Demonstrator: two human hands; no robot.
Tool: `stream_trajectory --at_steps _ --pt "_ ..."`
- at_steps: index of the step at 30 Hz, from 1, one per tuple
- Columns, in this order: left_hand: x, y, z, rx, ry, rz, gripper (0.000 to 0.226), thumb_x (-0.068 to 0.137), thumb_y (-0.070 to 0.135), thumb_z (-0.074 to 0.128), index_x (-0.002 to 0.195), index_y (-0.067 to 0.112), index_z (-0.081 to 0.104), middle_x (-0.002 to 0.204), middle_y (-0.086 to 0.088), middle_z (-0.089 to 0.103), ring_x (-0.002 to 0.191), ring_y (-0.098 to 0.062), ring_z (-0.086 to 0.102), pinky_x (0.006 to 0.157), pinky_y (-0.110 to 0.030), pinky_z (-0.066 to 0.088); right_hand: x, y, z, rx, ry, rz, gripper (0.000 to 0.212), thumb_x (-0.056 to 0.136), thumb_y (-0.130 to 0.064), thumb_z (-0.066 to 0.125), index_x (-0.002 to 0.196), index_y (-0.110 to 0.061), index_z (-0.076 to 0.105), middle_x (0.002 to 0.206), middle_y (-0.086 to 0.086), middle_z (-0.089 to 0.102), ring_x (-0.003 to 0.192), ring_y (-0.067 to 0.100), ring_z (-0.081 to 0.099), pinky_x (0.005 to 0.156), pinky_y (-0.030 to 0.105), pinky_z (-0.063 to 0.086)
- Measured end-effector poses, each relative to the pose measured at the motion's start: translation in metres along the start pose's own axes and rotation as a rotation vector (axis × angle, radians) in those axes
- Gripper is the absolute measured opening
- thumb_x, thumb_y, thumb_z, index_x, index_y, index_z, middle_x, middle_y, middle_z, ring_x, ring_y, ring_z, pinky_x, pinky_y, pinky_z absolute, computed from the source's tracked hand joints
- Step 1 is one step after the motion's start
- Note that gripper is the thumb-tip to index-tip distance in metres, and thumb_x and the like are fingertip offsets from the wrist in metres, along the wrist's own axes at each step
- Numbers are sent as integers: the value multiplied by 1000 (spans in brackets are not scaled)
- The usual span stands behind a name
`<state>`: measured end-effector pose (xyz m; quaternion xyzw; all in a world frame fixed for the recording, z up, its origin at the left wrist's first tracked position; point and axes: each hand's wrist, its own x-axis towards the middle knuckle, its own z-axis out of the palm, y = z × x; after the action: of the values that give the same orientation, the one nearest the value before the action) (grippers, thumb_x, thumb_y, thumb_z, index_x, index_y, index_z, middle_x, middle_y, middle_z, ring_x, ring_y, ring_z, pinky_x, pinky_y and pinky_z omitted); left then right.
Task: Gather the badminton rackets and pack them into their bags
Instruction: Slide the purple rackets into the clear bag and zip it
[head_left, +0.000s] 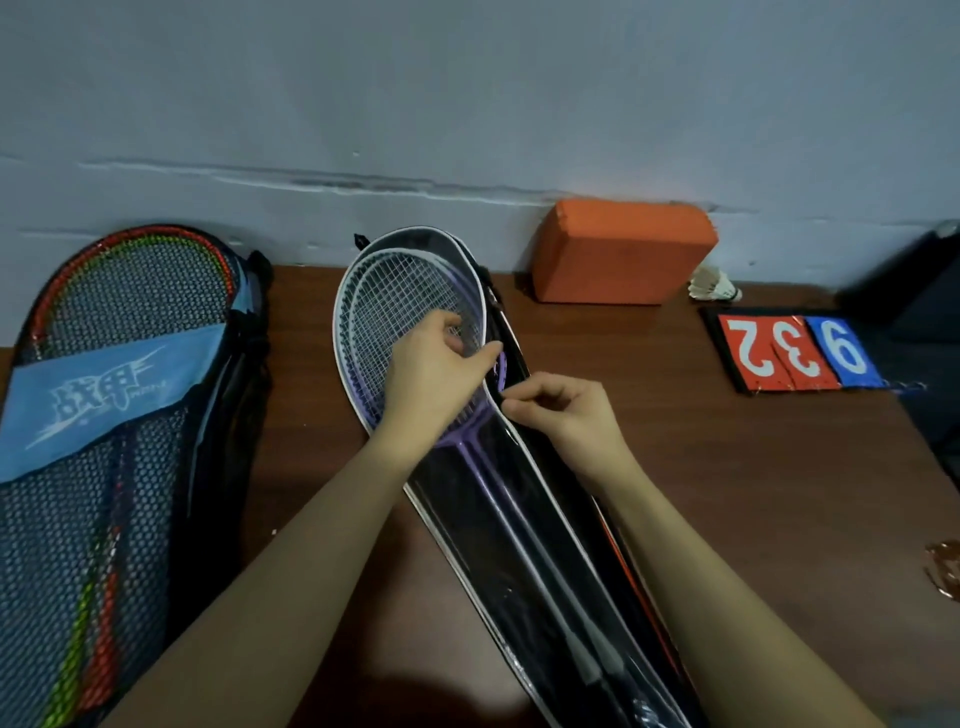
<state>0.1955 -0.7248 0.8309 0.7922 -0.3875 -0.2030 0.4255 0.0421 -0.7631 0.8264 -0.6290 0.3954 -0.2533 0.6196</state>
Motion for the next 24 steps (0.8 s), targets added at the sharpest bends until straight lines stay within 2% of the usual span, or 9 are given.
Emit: stream_trajectory --at_steps 3,4,7,10,14,19,22,24 --pt "-5 3 2 -145 13 -44 29 77 28 72 102 15 64 75 15 60 75 -3 60 70 -17 49 -4 3 0 -20 7 -33 8 78 0 70 80 -7 72 78 18 65 71 20 58 74 30 46" --pt "-7 2 1 -210 9 -66 26 77 25 72 101 16 65 78 11 63 76 -3 62 71 -19 51 -5 2 0 -52 0 -57 7 79 0 69 82 -5 72 78 14 66 72 16 58 73 25 46" --pt "-9 -3 -1 -378 -20 -135 22 77 22 73 98 19 67 87 0 70 81 -13 67 79 -37 56 -3 -2 -2 -252 54 -221 9 82 -2 67 90 -3 71 84 7 66 73 0 56 72 12 41" --pt "-15 -6 1 -463 -56 -170 18 75 20 74 92 22 68 84 -3 71 79 -16 69 78 -38 57 12 -4 -5 -334 244 -315 24 81 -7 68 104 -10 67 93 6 62 76 4 53 73 15 41" --pt "-25 -5 4 -508 -80 -173 15 77 17 73 89 23 67 81 -2 69 74 -11 66 70 -27 52 34 -6 1 -375 295 -327 35 81 -14 68 116 -16 62 98 0 60 86 10 56 79 18 45" --pt "-34 -1 5 -537 -81 -136 16 80 11 70 94 17 67 80 0 66 72 -6 62 66 -14 48 43 -10 4 -459 293 -394 23 76 -6 70 99 -13 68 90 -8 58 81 -3 54 76 11 43" --pt "-38 -2 3 -537 -82 -125 17 80 10 70 93 19 67 84 -4 67 76 -8 63 68 -11 49 42 -8 1 -523 331 -425 5 77 -10 70 82 -12 68 84 -4 61 78 2 56 74 19 46" --pt "-40 -2 1 -516 -68 -104 17 80 9 70 93 20 66 86 -4 67 78 -9 63 71 -11 50 40 -8 2 -538 348 -450 2 80 -13 68 78 -12 68 83 -3 63 79 6 58 74 26 48"
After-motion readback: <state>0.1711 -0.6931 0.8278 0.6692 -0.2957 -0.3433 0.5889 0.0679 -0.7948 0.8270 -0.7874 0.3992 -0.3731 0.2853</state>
